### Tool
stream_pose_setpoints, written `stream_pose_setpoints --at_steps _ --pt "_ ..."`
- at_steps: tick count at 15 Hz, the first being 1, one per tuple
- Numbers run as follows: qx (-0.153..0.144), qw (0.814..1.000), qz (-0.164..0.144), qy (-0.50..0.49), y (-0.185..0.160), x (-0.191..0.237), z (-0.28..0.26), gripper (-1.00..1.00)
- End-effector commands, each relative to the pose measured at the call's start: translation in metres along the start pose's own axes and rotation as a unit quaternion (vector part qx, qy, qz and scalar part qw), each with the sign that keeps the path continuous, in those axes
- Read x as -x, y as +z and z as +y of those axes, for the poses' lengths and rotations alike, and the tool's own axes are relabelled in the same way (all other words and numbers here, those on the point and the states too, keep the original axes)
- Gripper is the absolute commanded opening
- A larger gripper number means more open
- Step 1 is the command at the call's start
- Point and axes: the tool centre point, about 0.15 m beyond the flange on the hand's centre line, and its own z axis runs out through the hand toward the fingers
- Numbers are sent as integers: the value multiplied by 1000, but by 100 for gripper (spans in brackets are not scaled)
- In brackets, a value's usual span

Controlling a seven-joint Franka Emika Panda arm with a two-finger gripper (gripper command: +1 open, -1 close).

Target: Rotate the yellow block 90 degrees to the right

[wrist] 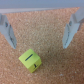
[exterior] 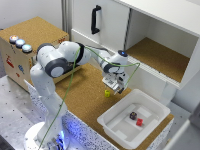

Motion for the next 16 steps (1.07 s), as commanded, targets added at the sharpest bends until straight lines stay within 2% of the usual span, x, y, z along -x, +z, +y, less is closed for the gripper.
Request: stream_pose_setpoints --at_steps 1,3,4,8,11,12,14,16 --pt "-21 997 -17 -68 -16 7 -6 100" --pt "-21 988 -42 -145 -3 1 -18 100" --pt "-10 980 -47 -191 3 -1 -23 100" --pt "39 930 -75 -358 34 1 -34 100" --pt "59 905 -70 -416 59 -1 -35 100" --pt "57 902 -64 -423 63 -2 -33 100" --pt "74 893 -44 -441 71 -2 -31 100" --pt "77 894 -38 -440 81 -3 -21 100"
